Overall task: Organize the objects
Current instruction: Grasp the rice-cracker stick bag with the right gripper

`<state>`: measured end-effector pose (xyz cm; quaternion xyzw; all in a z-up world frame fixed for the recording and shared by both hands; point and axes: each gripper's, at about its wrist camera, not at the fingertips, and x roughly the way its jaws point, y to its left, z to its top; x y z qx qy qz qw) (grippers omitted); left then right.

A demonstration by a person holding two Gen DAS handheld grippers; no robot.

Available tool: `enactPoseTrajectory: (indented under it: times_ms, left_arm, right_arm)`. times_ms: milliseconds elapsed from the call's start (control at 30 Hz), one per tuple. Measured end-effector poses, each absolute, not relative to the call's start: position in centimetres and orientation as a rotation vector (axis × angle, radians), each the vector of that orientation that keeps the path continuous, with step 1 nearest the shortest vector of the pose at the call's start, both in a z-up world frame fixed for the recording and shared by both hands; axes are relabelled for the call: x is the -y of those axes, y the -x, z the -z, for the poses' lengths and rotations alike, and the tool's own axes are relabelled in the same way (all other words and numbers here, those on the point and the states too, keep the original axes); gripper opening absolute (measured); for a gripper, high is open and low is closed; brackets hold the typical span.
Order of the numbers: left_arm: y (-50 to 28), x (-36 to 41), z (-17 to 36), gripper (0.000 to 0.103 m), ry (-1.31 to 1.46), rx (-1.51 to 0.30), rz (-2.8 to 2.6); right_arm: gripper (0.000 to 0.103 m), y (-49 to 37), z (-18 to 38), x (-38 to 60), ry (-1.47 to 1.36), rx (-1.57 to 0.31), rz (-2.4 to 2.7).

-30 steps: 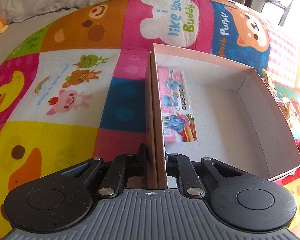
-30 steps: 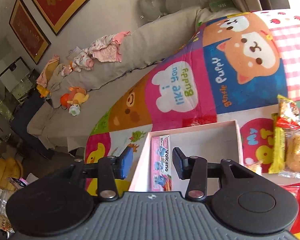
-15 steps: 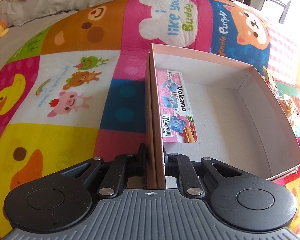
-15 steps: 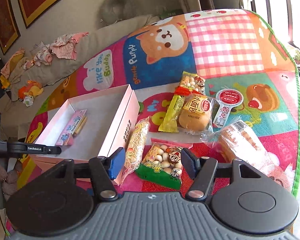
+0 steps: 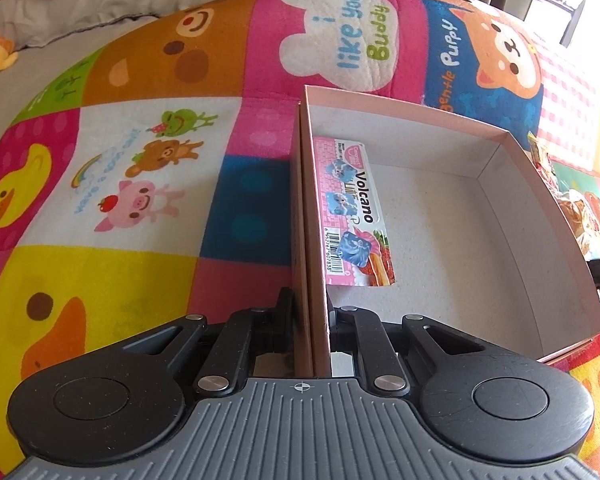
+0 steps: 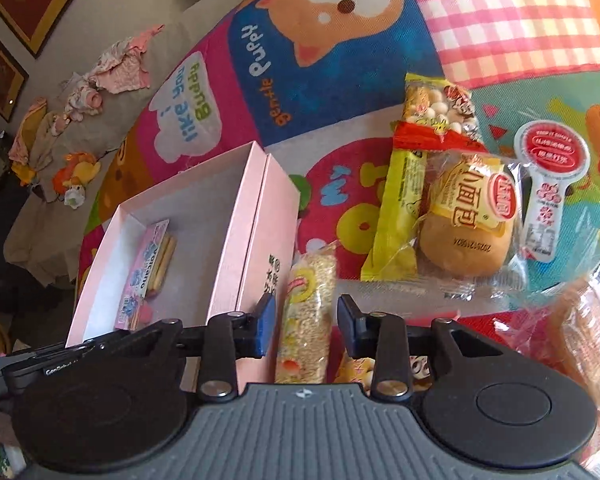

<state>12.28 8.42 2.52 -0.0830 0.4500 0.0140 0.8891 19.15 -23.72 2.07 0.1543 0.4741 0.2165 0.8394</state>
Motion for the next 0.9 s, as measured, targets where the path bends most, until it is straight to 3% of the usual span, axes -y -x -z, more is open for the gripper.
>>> enactPoseTrajectory:
  times_ms: [433,600,900]
  left_arm:
    - [-12.3,-8.4,-2.6,0.013,0.182,-0.932,-0.031]
    - [-12.3,-8.4,-2.5,0.013,0.184,-0.929,-0.036]
    - [-12.3,-8.4,-2.5,0.013,0.177,-0.931,-0.04]
  right_arm:
    - [0.027,-9.5,-4.0,28.9,-0.022,-0.934,-0.386]
    - [0.029,-4.9,-3.6,29.6,-0.075,-0.903,-0.386]
    - [0.053,1.3,-1.8,26.7,-0.027,-0.791,-0.342]
